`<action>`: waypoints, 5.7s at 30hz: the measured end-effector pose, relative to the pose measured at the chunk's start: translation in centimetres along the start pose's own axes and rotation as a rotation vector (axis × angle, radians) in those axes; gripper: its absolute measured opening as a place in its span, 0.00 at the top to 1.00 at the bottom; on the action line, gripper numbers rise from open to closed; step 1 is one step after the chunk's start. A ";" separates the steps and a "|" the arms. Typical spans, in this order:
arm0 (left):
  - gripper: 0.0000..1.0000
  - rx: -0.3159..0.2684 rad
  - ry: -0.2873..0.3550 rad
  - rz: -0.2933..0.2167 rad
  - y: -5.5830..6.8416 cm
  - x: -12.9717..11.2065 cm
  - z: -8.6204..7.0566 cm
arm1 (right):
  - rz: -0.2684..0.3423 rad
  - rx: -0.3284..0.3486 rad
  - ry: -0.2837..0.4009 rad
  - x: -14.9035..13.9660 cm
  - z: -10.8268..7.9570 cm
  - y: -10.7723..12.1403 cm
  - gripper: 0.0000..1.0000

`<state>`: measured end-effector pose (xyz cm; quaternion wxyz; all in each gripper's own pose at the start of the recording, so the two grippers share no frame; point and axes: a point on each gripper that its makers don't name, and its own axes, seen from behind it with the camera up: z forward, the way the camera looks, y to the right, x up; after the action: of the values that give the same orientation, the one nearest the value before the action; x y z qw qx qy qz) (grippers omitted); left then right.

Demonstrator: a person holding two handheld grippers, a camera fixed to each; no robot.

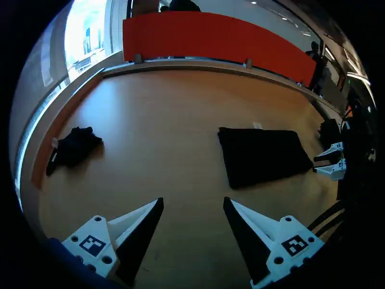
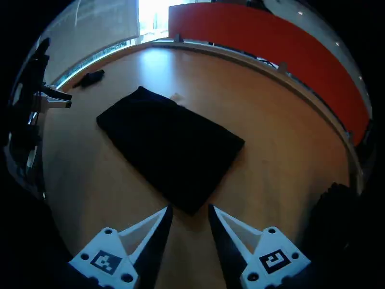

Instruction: Fold towel

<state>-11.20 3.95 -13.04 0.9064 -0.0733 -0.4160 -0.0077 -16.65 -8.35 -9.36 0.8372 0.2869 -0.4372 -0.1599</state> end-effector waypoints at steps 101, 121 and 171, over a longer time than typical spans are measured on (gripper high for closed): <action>0.08 0.020 0.052 -0.139 -2.1 -1.5 -4.7 | -0.452 0.299 0.060 18.2 6.2 -17.9 0.98; 0.08 0.020 0.047 -0.148 -2.5 -1.7 -4.3 | -0.427 0.310 0.017 16.3 8.0 -18.5 0.37; 0.08 0.008 0.043 -0.139 -1.3 -1.4 -3.8 | -0.226 0.168 -0.062 8.1 6.1 -11.7 0.54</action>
<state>-9.38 2.11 -16.36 0.9126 -0.0405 -0.4008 -0.0705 -17.27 -23.80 -8.64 0.7730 0.3985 -0.4395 -0.2249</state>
